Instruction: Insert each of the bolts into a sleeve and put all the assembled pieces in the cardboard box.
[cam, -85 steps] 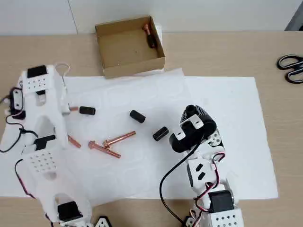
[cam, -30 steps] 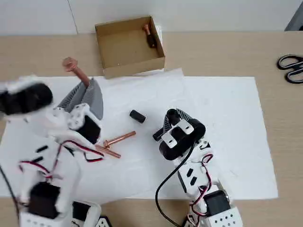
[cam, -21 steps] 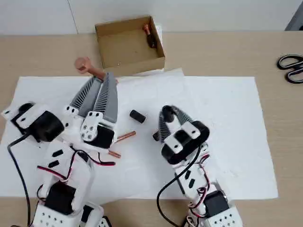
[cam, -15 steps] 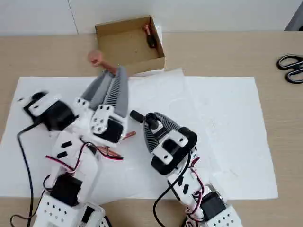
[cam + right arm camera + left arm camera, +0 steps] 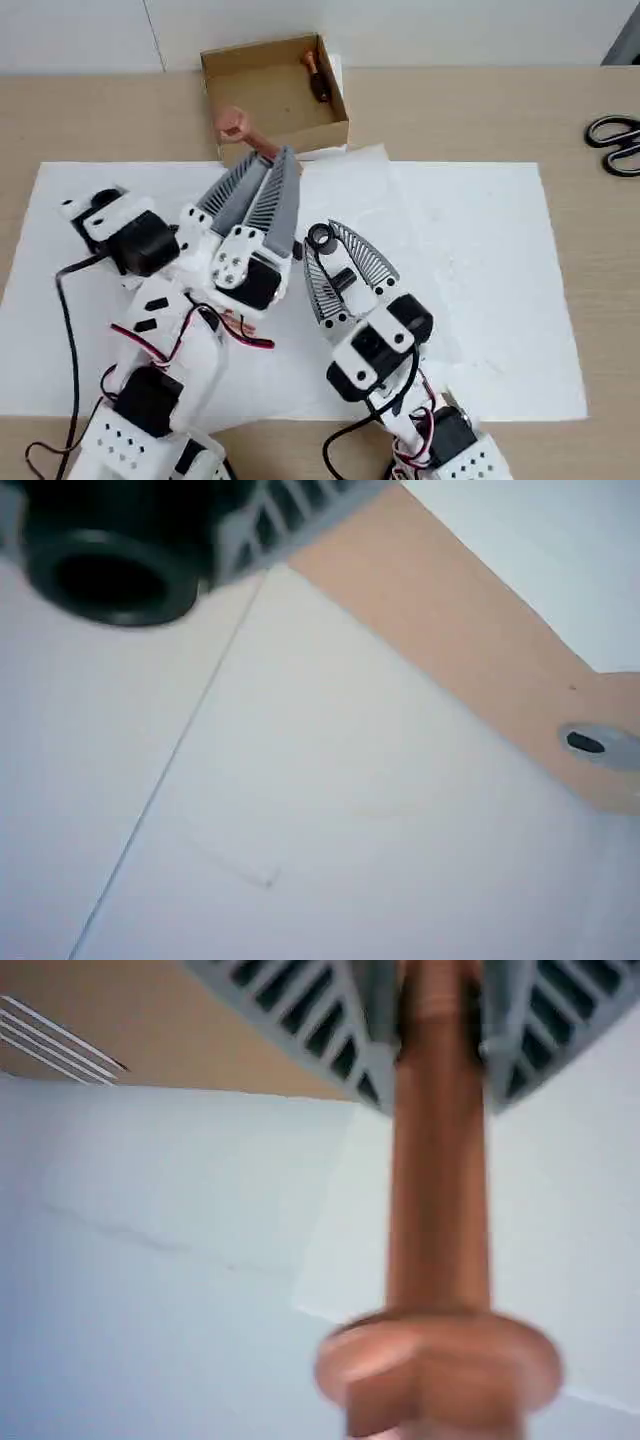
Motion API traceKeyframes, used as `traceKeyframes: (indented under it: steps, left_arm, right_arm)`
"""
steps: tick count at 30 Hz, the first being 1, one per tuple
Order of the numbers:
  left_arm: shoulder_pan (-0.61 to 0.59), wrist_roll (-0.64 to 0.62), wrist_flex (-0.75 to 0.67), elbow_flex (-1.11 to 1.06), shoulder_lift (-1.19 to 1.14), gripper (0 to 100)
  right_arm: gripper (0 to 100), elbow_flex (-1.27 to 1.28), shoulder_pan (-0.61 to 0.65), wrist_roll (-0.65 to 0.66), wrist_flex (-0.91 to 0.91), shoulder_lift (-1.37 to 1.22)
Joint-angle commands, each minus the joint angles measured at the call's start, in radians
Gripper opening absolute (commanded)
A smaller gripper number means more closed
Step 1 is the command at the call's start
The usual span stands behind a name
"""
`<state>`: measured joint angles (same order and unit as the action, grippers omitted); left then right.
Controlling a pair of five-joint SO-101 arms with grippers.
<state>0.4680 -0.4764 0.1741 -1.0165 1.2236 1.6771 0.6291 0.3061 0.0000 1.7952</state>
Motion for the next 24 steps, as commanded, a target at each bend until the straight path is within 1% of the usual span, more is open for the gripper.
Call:
traceKeyframes:
  steps: [1, 3, 6, 8, 10, 12, 17, 20, 24]
  left_arm:
    - [0.009, 0.003, 0.097, 0.053, 0.000, 1]
    - [0.009, 0.003, 0.172, 0.056, 0.008, 1]
    - [0.009, 0.003, 0.196, 0.051, 0.061, 1]
    - [0.008, 0.003, 0.229, 0.036, 0.095, 1]
    - [0.009, 0.003, 0.298, 0.021, 0.127, 1]
    - [0.009, 0.002, 0.338, 0.012, 0.167, 1]
    - [0.017, -0.002, 0.341, -0.019, 0.224, 1]
    - [0.080, -0.025, 0.334, -0.050, 0.230, 1]
    - [0.135, -0.021, 0.249, -0.088, 0.224, 1]
  right_arm:
    - [0.4, 0.006, 0.002, 0.023, -0.027, 0.019]
    - [0.4, 0.006, 0.002, 0.023, -0.027, 0.019]
    - [0.4, 0.006, -0.007, 0.023, -0.025, 0.019]
    - [0.4, 0.006, -0.035, 0.021, -0.025, 0.019]
    - [0.4, 0.006, -0.065, 0.017, -0.025, 0.019]
    - [0.4, 0.006, -0.088, 0.014, -0.025, 0.019]
    - [0.4, 0.006, -0.096, 0.014, -0.024, 0.019]
    - [0.4, 0.006, -0.096, 0.014, -0.024, 0.019]
    - [0.4, 0.006, -0.096, 0.014, -0.024, 0.019]
